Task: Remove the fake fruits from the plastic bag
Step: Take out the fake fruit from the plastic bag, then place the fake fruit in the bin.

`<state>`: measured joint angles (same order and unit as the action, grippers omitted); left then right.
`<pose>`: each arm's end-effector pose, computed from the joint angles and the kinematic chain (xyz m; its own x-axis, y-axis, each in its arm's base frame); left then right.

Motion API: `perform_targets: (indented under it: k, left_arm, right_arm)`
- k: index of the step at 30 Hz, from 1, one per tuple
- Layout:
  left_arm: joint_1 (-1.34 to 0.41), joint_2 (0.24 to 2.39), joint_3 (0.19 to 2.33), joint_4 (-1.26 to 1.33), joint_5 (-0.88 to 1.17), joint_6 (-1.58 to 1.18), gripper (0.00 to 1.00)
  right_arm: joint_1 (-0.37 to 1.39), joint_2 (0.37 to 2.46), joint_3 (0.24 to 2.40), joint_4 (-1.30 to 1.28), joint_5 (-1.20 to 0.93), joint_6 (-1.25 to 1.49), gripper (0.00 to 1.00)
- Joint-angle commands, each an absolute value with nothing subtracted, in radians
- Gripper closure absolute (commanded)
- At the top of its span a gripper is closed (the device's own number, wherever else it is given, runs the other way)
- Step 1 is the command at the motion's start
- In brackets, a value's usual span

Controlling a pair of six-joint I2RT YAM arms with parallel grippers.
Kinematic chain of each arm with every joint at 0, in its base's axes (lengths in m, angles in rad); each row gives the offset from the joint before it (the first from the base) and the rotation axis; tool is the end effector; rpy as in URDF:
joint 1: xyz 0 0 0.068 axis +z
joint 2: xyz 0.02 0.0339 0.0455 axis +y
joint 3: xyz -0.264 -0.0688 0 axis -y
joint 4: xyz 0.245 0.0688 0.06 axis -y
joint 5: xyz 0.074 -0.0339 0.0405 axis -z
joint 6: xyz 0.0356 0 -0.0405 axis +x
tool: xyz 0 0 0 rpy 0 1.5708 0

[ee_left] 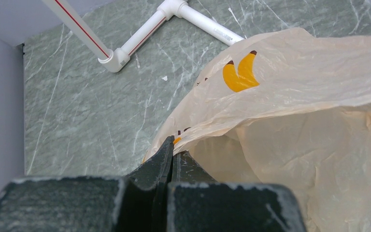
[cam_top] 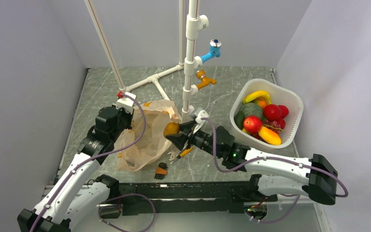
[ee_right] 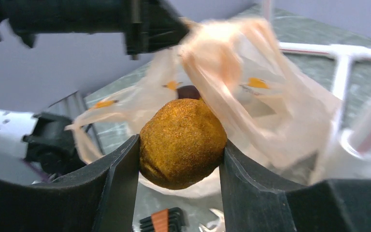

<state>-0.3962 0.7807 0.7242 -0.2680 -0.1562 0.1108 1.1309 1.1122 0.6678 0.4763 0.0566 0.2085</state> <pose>0.1718 -0.0659 0.3106 -0.2652 0.2293 -0.9365 0.2762 0.9487 0.1541 0.1124 0.2340 0.3026 -0.1687 0.1268 -0.9775 -0.8630 0.4600 0.2087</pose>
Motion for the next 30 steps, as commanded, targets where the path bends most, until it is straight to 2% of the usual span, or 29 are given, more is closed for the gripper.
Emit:
perform_targets:
  k: [1,6,11,15,21,30]
  left_arm:
    - [-0.399,0.768,0.763,-0.261,-0.171,0.093,1.0]
    - [-0.4,0.768,0.761,-0.259,-0.172,0.093,1.0]
    - [-0.403,0.767,0.76,-0.258,-0.174,0.092,1.0]
    - [-0.405,0.774,0.765,-0.264,-0.169,0.091,1.0]
    - [-0.408,0.774,0.764,-0.265,-0.179,0.092,1.0]
    - [-0.41,0.768,0.76,-0.266,-0.198,0.095,1.0]
  right_arm:
    - [1.09,1.001,0.577,0.598,0.293,0.312,1.0]
    - [1.026,0.882,0.502,0.581,0.44,0.379,1.0]
    - [0.959,0.821,0.531,0.392,0.775,0.46,1.0]
    - [0.843,0.804,0.564,0.242,0.91,0.536,1.0]
    - [0.654,0.882,0.685,-0.001,0.997,0.632,1.0]
    - [0.332,1.088,0.873,-0.209,0.857,0.798,1.0]
